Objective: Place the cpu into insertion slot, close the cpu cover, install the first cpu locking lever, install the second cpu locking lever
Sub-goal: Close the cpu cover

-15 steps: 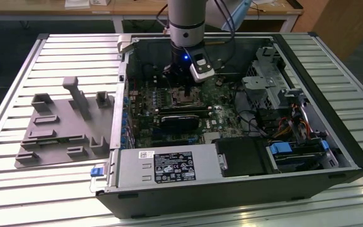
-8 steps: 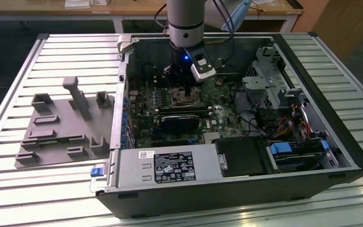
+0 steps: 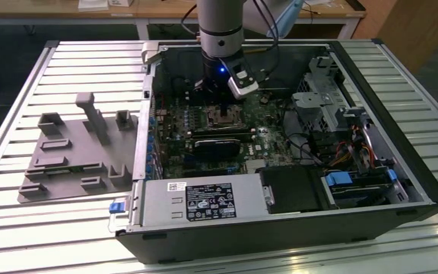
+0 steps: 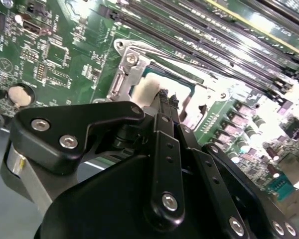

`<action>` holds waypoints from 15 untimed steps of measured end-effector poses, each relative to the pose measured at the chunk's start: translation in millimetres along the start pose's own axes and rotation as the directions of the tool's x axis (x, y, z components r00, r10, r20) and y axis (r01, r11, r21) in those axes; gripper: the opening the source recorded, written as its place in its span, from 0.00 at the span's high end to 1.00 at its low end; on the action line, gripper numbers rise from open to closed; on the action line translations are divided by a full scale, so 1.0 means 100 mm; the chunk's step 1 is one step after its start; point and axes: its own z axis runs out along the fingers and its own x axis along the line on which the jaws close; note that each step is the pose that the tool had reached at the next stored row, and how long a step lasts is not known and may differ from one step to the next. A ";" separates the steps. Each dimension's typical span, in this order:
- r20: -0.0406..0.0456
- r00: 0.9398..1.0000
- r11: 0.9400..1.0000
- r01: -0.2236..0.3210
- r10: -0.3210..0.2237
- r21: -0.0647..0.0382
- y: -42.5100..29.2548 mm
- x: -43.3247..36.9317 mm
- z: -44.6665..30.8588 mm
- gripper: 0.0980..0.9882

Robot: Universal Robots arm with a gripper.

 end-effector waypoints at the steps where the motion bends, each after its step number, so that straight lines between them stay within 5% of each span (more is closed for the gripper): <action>1: 0.000 1.000 1.000 0.002 -0.002 0.001 -0.001 0.012 -0.001 1.00; 15: 0.001 1.000 1.000 0.021 -0.021 0.001 -0.019 0.170 0.006 1.00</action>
